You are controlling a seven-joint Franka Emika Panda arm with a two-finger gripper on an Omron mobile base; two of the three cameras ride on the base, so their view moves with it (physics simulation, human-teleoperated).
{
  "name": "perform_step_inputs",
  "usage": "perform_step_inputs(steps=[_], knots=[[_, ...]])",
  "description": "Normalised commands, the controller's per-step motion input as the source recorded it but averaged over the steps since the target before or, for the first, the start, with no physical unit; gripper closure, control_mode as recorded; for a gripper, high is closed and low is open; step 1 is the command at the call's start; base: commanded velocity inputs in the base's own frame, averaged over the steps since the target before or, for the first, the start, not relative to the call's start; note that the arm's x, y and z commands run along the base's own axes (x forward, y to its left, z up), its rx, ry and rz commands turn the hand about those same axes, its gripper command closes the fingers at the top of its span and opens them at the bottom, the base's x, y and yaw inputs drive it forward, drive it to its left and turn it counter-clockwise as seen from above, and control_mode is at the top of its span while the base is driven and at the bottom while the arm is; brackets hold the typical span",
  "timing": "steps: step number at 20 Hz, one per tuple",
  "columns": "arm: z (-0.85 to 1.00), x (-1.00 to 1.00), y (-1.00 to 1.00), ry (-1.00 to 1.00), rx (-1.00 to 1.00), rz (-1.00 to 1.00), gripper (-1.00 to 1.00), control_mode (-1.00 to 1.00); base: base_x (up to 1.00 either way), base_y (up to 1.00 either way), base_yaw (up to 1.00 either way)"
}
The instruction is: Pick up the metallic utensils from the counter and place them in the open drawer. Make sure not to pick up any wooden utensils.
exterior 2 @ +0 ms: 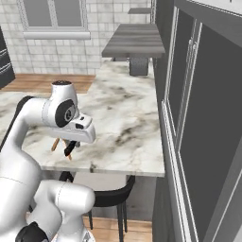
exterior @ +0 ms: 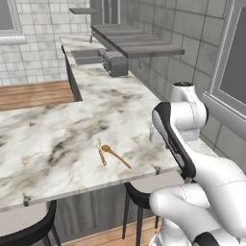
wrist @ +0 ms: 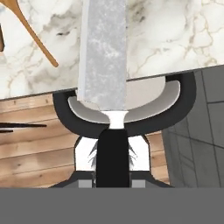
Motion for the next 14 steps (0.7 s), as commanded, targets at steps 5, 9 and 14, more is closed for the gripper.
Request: perform_step_inputs(steps=[5, 9, 14], knots=[[0.0, -0.49, 0.22, -0.08, 0.0, 0.04, 1.0, 1.0, -0.4, 0.19, 0.05], [0.0, 0.0, 0.0, 0.0, 0.0, 0.0, 1.0, 1.0, -1.0, 0.68, 0.16], [0.0, 0.0, 0.0, 0.0, 0.0, 0.0, 1.0, 1.0, -1.0, 0.82, 0.22]])
